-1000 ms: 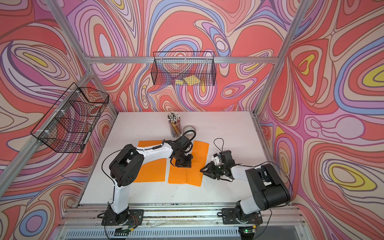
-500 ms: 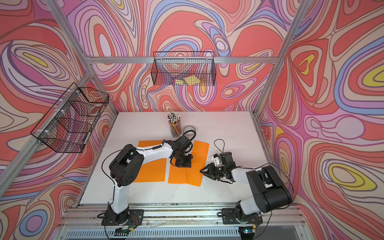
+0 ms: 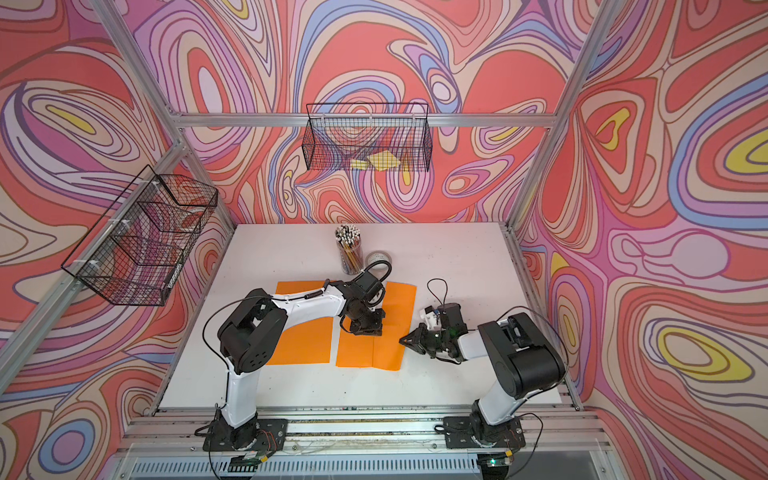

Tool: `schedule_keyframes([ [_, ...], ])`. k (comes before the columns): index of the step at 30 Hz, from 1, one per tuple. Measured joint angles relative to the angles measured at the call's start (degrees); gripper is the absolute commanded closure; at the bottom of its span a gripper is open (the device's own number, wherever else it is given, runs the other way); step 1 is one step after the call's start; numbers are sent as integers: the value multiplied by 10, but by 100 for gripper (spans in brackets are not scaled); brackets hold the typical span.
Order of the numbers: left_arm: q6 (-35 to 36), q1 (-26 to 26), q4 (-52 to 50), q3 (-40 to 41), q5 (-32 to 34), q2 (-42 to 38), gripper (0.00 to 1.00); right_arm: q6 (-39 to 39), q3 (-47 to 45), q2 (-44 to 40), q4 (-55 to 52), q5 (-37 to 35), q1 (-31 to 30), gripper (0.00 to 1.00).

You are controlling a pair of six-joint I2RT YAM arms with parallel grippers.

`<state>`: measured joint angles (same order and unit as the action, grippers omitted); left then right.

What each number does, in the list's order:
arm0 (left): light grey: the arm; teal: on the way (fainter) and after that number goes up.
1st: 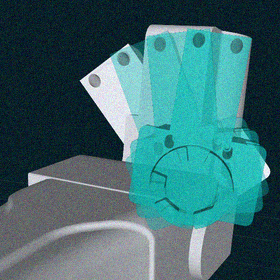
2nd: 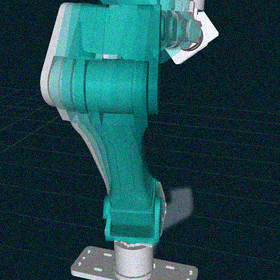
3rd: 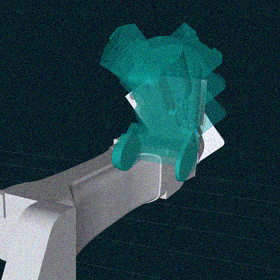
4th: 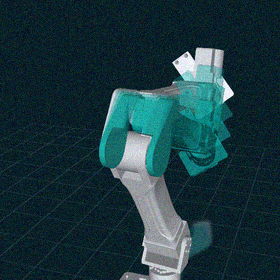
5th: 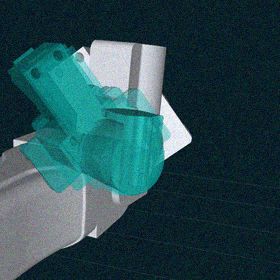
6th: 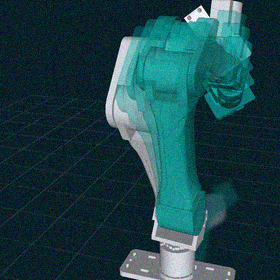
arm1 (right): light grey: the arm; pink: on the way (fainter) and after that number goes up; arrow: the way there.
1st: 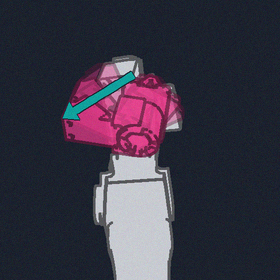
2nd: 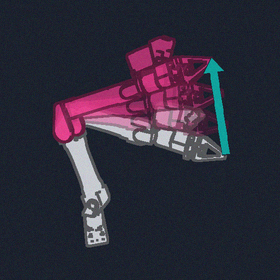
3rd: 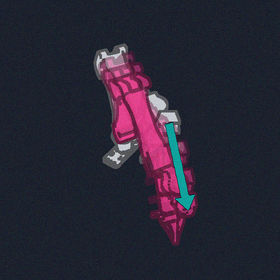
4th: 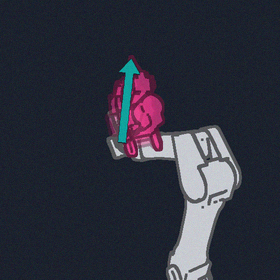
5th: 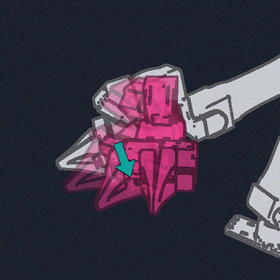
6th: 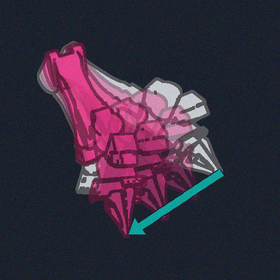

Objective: Fold the rectangular paper in half along the long edge
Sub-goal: Pick up the paper from the center of the board.

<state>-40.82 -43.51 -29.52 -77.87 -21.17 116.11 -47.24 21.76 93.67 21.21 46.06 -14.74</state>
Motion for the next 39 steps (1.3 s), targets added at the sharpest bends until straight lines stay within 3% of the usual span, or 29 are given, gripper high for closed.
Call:
schedule_keyframes([
  [3,0,0,-10,5,5,-9,100,3,2,-1,-4,-1,0,100],
  [5,1,1,-17,7,7,-22,76,8,4,-10,-21,-6,0,100],
  [7,5,4,-19,8,4,-43,41,17,6,-38,-61,-15,0,100],
  [12,3,54,37,73,-69,-191,1,77,69,-191,-245,-49,0,100],
  [16,-28,142,144,157,-166,-319,1,128,162,-307,-365,-71,0,100],
  [20,-70,172,249,215,-250,-350,1,152,218,-363,-424,-60,0,100],
  [26,-259,165,554,341,-350,-291,1,153,241,-366,-462,-14,0,100],
  [31,-441,163,831,381,-384,-188,1,161,272,-371,-476,12,0,100],
  [39,-537,119,975,372,-384,-138,1,157,273,-370,-463,53,0,100],
])
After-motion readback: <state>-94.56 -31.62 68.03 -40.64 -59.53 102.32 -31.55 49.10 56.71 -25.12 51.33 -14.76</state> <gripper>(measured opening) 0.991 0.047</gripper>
